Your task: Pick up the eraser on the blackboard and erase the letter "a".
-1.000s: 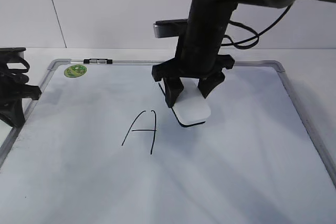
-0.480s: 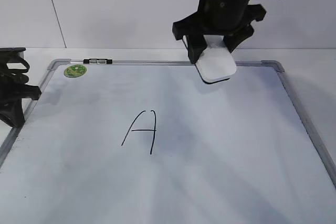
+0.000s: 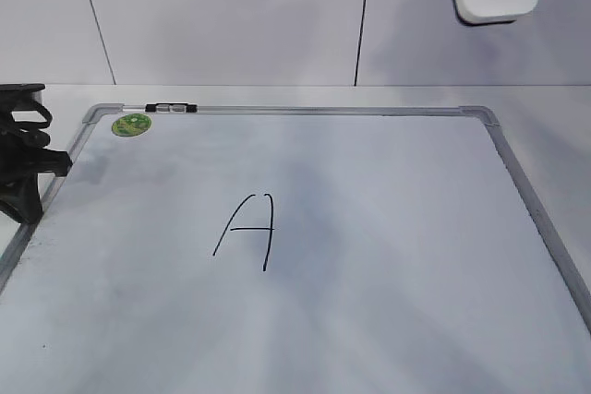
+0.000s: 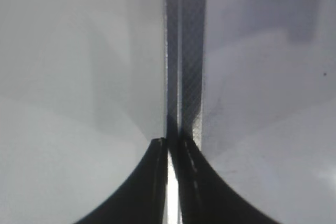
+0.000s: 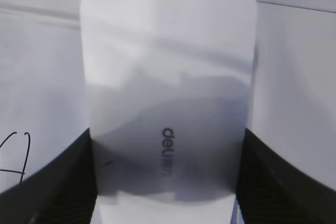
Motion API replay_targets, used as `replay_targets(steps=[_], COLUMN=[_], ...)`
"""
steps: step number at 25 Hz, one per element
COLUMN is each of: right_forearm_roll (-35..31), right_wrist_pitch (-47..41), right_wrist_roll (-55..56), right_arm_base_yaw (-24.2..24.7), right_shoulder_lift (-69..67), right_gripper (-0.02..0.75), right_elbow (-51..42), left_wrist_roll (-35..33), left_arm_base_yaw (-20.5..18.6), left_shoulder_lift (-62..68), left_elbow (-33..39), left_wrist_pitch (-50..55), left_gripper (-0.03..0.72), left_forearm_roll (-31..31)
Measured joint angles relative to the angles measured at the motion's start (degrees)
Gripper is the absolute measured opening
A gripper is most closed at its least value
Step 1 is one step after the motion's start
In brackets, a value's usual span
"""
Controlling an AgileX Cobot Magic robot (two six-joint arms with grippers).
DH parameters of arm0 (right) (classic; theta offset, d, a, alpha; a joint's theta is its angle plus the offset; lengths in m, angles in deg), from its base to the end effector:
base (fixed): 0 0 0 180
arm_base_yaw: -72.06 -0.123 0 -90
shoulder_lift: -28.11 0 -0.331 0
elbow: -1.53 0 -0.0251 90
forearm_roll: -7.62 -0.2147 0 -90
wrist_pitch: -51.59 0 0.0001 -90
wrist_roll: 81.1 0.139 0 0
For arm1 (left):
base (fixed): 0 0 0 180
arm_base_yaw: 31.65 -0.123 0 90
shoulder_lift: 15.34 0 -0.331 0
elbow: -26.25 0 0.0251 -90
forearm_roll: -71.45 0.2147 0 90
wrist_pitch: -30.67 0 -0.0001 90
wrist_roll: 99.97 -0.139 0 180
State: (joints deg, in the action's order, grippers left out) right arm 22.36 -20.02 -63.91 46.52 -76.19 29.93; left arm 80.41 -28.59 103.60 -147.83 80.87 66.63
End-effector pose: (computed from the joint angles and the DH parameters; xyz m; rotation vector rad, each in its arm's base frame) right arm 0.3369 0.1238 0.4073 -0.1962 2.5135 -0.0485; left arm 0.3618 -0.0283 0.1724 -0.0066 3.0556 -0.1062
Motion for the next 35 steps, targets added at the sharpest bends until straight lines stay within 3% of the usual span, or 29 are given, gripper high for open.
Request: replay_targets(steps=[5,20,35], right_forearm_roll=[0.3,-0.6,-7.9], right_wrist_pitch=[-0.1,-0.6,0.0], right_wrist_roll=[0.5,1.4,-3.9], right_arm_base_yaw=[4.2,11.9,14.9], right_shoulder_lift=[5.9,14.7,5.0], right_gripper=[0.543,0.543,0.543], right_elbow=[-2.2,-21.6,-22.9], left_wrist_roll=[0.0,0.0,0.0], left_arm_base_yaw=[0.0,0.0,0.0], left_shoulder_lift=[0.0,0.0,0.0], left_elbow=[0.0,0.0,0.0], left_wrist_pitch=[0.0,-0.1,-0.2], left_gripper=[0.037,0.037,0.037], left_forearm_roll=[0.0,-0.5,-0.9])
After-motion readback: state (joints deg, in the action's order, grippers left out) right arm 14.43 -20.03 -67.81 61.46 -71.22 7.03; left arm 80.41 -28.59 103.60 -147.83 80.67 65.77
